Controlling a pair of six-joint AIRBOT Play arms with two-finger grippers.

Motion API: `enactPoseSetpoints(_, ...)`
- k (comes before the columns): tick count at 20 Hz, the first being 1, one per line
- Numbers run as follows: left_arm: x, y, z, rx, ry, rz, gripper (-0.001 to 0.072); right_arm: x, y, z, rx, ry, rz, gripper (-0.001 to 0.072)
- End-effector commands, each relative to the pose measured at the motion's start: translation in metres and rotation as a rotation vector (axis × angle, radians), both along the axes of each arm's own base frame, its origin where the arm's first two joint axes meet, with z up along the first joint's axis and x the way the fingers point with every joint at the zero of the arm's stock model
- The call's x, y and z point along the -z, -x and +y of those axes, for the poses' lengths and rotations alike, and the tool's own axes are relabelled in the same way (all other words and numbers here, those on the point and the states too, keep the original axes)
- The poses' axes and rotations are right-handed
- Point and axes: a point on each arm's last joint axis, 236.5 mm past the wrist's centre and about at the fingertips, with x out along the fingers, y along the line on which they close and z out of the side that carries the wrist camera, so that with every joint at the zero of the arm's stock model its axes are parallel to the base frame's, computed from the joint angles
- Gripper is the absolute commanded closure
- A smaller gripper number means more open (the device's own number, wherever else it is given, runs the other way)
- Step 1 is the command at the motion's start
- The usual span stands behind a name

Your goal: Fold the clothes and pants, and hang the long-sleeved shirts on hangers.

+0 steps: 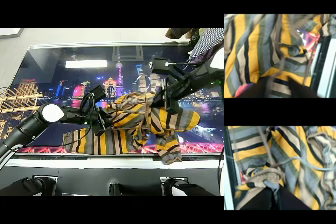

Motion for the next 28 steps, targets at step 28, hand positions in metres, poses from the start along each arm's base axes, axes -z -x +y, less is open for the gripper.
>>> enactPoseSetpoints(28,0.065,0.021,-0.145,-0.666,0.386,0.659,0.0158,-0.017,-0.002,-0.025,0.091,0.096,-0.111,0.0687)
